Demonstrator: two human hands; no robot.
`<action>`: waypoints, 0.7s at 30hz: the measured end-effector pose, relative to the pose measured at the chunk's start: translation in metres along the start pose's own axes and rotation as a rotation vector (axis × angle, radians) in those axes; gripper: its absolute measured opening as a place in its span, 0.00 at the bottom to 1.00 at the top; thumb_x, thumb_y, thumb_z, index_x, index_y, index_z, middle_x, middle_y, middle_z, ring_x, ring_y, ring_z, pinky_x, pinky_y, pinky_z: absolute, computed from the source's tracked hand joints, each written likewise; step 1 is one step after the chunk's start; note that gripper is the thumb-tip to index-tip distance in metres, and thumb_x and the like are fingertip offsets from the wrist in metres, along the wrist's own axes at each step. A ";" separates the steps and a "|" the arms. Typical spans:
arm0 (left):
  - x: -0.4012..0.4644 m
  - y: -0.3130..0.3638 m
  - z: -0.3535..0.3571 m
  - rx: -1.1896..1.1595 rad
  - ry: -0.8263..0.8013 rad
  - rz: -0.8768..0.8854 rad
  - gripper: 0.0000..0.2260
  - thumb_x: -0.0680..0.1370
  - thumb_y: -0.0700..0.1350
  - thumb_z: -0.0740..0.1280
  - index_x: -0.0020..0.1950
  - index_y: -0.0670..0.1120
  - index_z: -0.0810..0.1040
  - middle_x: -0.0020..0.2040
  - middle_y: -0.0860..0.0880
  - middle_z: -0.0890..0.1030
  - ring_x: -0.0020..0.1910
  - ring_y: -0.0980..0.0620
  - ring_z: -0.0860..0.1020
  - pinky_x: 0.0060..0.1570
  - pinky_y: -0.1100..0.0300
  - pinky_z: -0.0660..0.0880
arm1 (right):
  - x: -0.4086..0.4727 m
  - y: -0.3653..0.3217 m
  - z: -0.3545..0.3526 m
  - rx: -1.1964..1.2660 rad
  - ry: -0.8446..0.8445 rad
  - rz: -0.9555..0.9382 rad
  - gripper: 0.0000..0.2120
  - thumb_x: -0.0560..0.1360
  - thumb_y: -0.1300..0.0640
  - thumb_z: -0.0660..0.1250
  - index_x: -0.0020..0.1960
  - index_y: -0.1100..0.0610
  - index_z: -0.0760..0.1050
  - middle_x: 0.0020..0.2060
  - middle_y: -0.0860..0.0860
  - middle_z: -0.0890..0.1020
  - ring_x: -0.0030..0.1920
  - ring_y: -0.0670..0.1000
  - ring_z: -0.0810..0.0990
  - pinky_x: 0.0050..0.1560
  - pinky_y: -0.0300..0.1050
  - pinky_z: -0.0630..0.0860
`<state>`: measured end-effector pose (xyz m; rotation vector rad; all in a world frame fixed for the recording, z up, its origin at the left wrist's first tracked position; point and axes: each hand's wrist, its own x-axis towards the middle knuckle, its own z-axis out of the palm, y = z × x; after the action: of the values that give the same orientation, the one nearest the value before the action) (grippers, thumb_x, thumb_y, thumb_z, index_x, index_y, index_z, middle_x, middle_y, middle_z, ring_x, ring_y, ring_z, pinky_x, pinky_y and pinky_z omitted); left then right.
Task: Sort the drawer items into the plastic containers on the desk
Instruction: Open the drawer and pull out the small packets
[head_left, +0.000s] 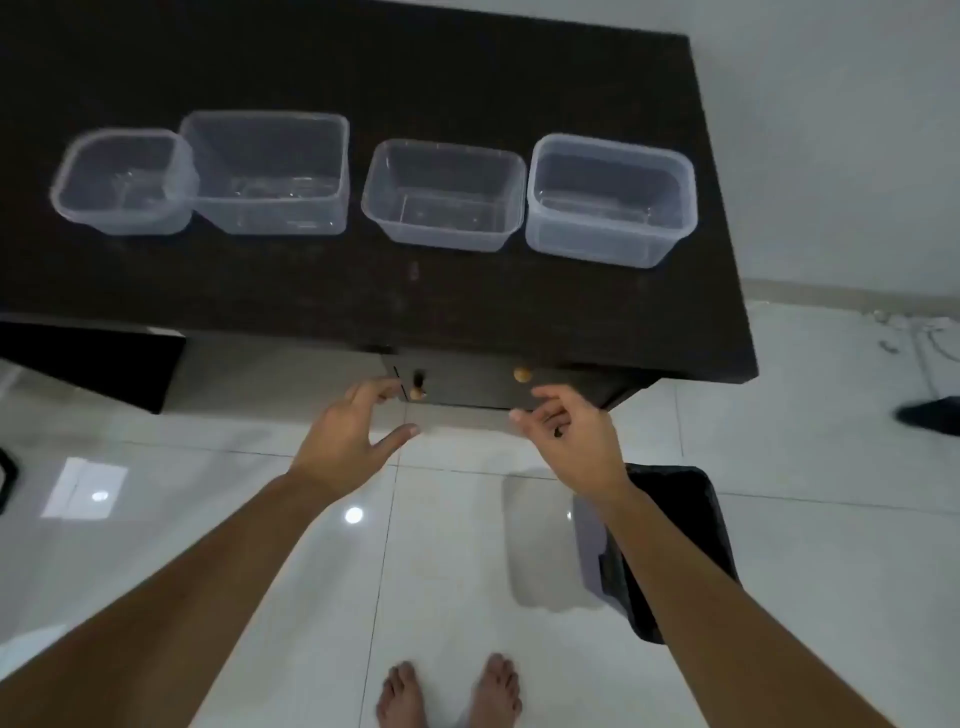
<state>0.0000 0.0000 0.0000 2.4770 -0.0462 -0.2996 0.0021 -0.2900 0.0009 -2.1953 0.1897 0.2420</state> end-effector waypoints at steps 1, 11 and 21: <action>0.010 -0.008 0.008 -0.027 0.025 -0.018 0.29 0.79 0.58 0.74 0.75 0.49 0.71 0.69 0.50 0.78 0.67 0.50 0.77 0.67 0.52 0.75 | 0.006 0.004 0.006 0.050 0.036 0.016 0.22 0.73 0.38 0.76 0.62 0.47 0.79 0.42 0.43 0.84 0.44 0.43 0.83 0.53 0.50 0.83; 0.055 -0.035 0.055 -0.329 0.305 -0.122 0.31 0.76 0.53 0.79 0.72 0.43 0.70 0.65 0.48 0.77 0.64 0.51 0.76 0.64 0.60 0.73 | 0.037 0.025 0.045 0.227 0.288 -0.099 0.13 0.77 0.50 0.77 0.58 0.55 0.81 0.45 0.47 0.85 0.45 0.48 0.84 0.49 0.38 0.82; 0.072 -0.043 0.067 -0.489 0.446 -0.164 0.17 0.79 0.50 0.76 0.63 0.44 0.78 0.58 0.48 0.83 0.60 0.49 0.81 0.65 0.52 0.79 | 0.050 0.035 0.045 0.160 0.322 -0.138 0.17 0.79 0.45 0.73 0.59 0.57 0.82 0.45 0.50 0.87 0.46 0.48 0.87 0.48 0.34 0.82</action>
<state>0.0536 -0.0127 -0.0922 2.0072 0.3743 0.1651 0.0382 -0.2766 -0.0646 -2.0659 0.2255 -0.1996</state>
